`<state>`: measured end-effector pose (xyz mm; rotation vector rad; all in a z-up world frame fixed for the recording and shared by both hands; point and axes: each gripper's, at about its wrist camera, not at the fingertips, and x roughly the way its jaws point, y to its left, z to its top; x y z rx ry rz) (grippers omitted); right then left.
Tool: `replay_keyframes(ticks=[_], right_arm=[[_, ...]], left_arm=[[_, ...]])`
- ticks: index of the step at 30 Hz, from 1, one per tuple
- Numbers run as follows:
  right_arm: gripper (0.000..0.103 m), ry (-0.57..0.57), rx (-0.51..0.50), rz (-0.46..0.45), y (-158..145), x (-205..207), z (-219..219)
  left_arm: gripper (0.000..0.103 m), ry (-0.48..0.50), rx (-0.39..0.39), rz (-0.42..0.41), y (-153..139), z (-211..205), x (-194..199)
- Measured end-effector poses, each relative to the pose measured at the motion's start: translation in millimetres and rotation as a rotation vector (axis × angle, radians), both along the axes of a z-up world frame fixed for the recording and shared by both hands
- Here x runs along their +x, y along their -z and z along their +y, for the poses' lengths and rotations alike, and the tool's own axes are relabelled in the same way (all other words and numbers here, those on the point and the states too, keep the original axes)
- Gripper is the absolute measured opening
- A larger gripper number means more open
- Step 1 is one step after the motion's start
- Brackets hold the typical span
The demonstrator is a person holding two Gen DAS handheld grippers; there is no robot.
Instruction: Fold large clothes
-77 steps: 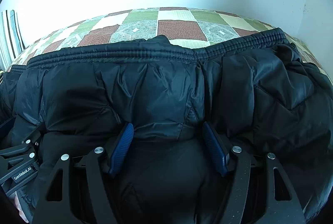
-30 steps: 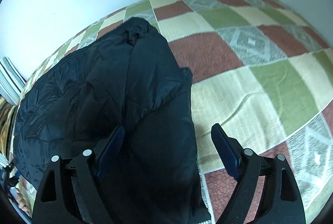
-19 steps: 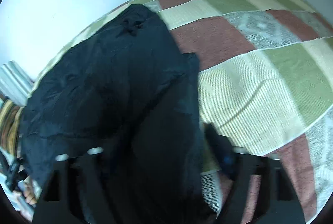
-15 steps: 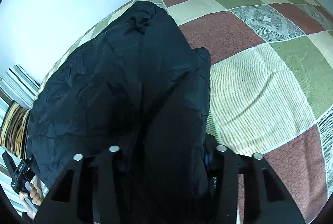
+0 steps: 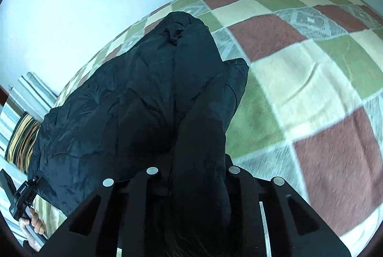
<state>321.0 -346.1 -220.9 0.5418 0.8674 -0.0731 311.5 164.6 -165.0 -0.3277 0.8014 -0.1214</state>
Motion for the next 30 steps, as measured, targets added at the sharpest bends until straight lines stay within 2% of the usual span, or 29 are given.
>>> replay_keyframes(ticks=[3, 8, 12, 15, 19, 23, 25, 27, 30], right_arm=[[0.022, -0.033, 0.0, -0.001, 1, -16, 17], [0.022, -0.075, 0.019, -0.007, 4, -45, 44], [0.022, -0.082, 0.021, -0.005, 4, -70, 64], [0.022, -0.084, 0.008, -0.006, 6, -87, 73], [0.024, -0.089, -0.019, -0.003, 5, -88, 76], [0.031, -0.072, -0.014, 0.006, 2, -86, 71], [0.035, -0.062, -0.016, 0.013, 0, -86, 69], [0.038, -0.058, -0.031, 0.018, -4, -90, 69], [0.044, -0.043, -0.068, 0.013, -15, -103, 72]], left_arm=[[0.019, -0.01, 0.015, 0.007, -3, 21, -29], [0.019, -0.04, -0.033, 0.053, 4, 67, -69], [0.019, -0.06, -0.034, 0.051, 3, 86, -94], [0.02, -0.061, -0.027, 0.045, 5, 96, -105], [0.022, -0.071, -0.069, 0.061, 16, 105, -103], [0.031, -0.074, -0.032, 0.063, 18, 103, -102], [0.04, -0.084, -0.022, 0.063, 18, 102, -103], [0.057, -0.095, -0.024, 0.068, 19, 105, -104], [0.066, -0.124, -0.036, 0.064, 20, 113, -107]])
